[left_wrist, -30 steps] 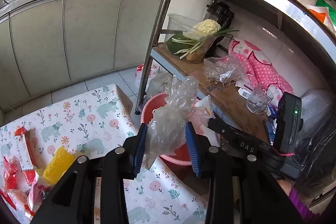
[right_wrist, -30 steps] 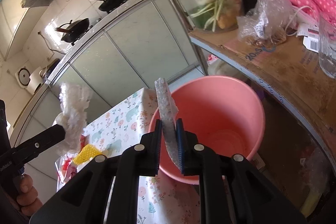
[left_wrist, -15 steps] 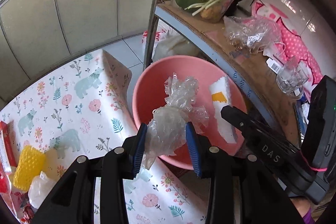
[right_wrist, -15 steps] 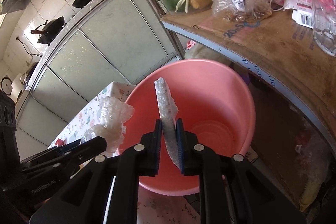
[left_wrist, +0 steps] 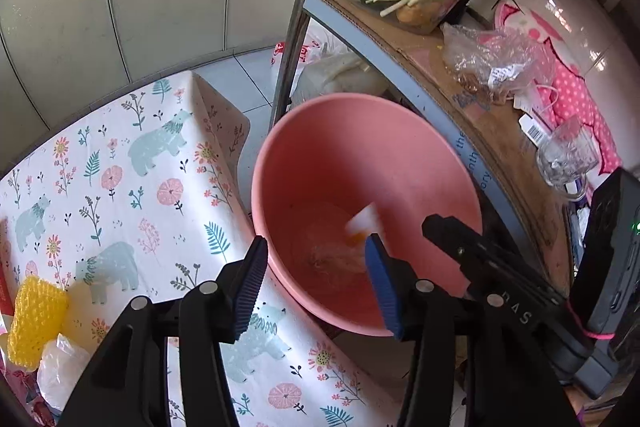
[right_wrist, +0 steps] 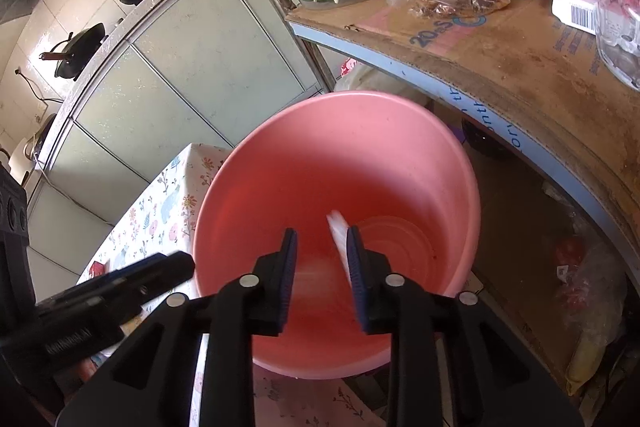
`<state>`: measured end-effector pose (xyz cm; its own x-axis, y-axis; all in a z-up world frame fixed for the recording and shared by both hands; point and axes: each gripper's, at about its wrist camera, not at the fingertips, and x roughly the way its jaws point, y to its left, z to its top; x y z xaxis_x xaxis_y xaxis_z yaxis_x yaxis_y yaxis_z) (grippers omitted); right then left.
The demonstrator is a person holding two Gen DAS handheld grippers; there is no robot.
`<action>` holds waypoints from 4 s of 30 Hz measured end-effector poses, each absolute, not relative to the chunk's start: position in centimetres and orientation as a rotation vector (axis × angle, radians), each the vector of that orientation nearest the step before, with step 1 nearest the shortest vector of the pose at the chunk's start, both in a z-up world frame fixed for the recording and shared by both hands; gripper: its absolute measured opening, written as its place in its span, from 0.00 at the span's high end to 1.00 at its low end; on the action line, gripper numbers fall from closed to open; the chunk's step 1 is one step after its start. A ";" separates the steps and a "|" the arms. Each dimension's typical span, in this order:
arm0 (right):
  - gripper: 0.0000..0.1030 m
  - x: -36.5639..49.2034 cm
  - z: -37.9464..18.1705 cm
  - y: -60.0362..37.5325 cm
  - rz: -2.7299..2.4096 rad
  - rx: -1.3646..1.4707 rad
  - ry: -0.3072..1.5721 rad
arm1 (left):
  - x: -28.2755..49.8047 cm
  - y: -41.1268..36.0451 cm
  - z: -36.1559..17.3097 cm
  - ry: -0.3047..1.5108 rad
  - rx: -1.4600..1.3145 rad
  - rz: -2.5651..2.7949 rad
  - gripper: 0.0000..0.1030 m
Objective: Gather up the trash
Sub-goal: 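Open the right gripper dropping the foam strip while the left gripper releases the plastic wrap, then grasp the yellow mesh sleeve with the left gripper while the right gripper grasps the steel wool, then carry both items over the pink bucket and open both grippers to drop them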
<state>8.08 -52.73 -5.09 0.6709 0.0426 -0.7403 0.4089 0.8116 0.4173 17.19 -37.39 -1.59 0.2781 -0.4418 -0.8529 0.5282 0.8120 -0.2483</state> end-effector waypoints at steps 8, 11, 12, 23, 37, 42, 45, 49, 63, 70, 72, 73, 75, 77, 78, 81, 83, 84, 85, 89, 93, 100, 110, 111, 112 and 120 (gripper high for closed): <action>0.74 6.8 -3.2 -50.2 -0.173 0.492 0.797 | 16.2 -33.9 2.4 1.007 0.099 -0.656 0.49; 0.68 5.9 -2.2 -48.5 -0.131 0.455 0.785 | 15.8 -31.7 4.2 0.967 0.077 -0.649 0.45; 0.68 5.6 -1.9 -48.1 -0.117 0.449 0.781 | 15.6 -31.1 4.7 0.963 0.070 -0.650 0.44; 0.67 1.7 1.1 -42.0 0.071 0.356 0.765 | 11.1 -21.3 9.4 0.831 0.031 -0.630 0.43; 0.55 -2.5 0.8 -32.0 0.401 0.229 0.895 | 4.1 -4.3 7.7 0.813 -0.037 -0.413 0.38; 0.50 -4.1 1.0 -30.3 0.448 0.171 0.935 | 1.8 -4.3 5.2 0.849 -0.045 -0.472 0.38; 0.50 -4.7 0.2 -29.4 0.445 0.139 0.987 | 0.8 -5.2 3.8 0.866 -0.041 -0.502 0.38; 0.49 -4.9 -0.6 -28.8 0.445 0.122 1.022 | 0.3 -6.3 2.3 0.892 -0.018 -0.528 0.38; 0.49 -3.1 -2.8 -29.5 0.407 0.180 1.079 | 1.3 -9.1 -1.0 0.921 0.017 -0.512 0.49; 0.49 -2.3 -4.0 -29.2 0.431 0.192 1.107 | 2.4 -10.0 -1.8 0.944 0.026 -0.503 0.74; 0.49 -2.1 -4.1 -29.2 0.428 0.188 1.104 | 2.7 -10.1 -2.1 0.956 0.029 -0.499 0.88; 0.49 -2.0 -4.2 -29.2 0.428 0.193 1.100 | 2.8 -10.0 -2.1 0.959 0.026 -0.499 0.90; 0.49 -2.0 -4.2 -29.2 0.432 0.199 1.095 | 2.7 -9.8 -2.0 0.950 0.025 -0.494 0.91; 0.50 -1.9 -4.3 -29.1 0.432 0.200 1.097 | 2.6 -9.5 -1.8 0.944 0.022 -0.495 0.92; 0.50 -2.0 -4.3 -29.1 0.436 0.202 1.097 | 2.5 -9.4 -1.6 0.943 0.019 -0.499 0.92; 0.67 -2.1 -4.3 -28.9 0.442 0.193 1.096 | 2.0 -9.2 -0.9 0.922 0.032 -0.509 0.92; 0.75 -2.1 -4.2 -29.0 0.440 0.196 1.096 | 1.4 -9.0 -0.6 0.910 0.035 -0.521 0.92; 0.79 -2.2 -4.2 -29.0 0.442 0.199 1.094 | 1.1 -8.9 -0.3 0.904 0.034 -0.529 0.92; 0.82 -2.3 -4.0 -29.1 0.443 0.205 1.089 | 0.9 -8.9 -0.1 0.900 0.036 -0.533 0.92; 0.84 -2.9 -3.0 -29.5 0.445 0.210 1.058 | 0.0 -8.5 1.2 0.870 0.057 -0.555 0.92; 0.84 -3.5 -1.3 -30.7 0.434 0.243 0.996 | -0.5 -8.6 3.2 0.830 0.048 -0.579 0.92; 0.84 -3.9 1.7 -34.9 0.353 0.306 0.856 | 0.7 -11.5 6.1 0.761 0.055 -0.642 0.92; 0.84 -1.7 4.6 -43.0 0.068 0.314 0.685 | 4.3 -20.5 8.7 0.671 0.107 -0.787 0.92; 0.84 -1.2 4.5 -43.5 0.032 0.304 0.676 | 4.8 -21.7 8.6 0.668 0.109 -0.801 0.92; 0.84 -0.8 4.4 -44.0 0.004 0.292 0.671 | 5.4 -22.8 8.5 0.669 0.108 -0.815 0.92; 0.84 2.5 1.8 -47.7 -0.170 0.304 0.691 | 9.7 -30.3 5.4 0.723 0.129 -0.877 0.92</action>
<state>2.49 -47.72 1.80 0.7592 -0.0531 -0.6487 0.2531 0.9423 0.2191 9.69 -30.33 5.38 0.4217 -0.6559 -0.6261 0.7397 0.6482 -0.1809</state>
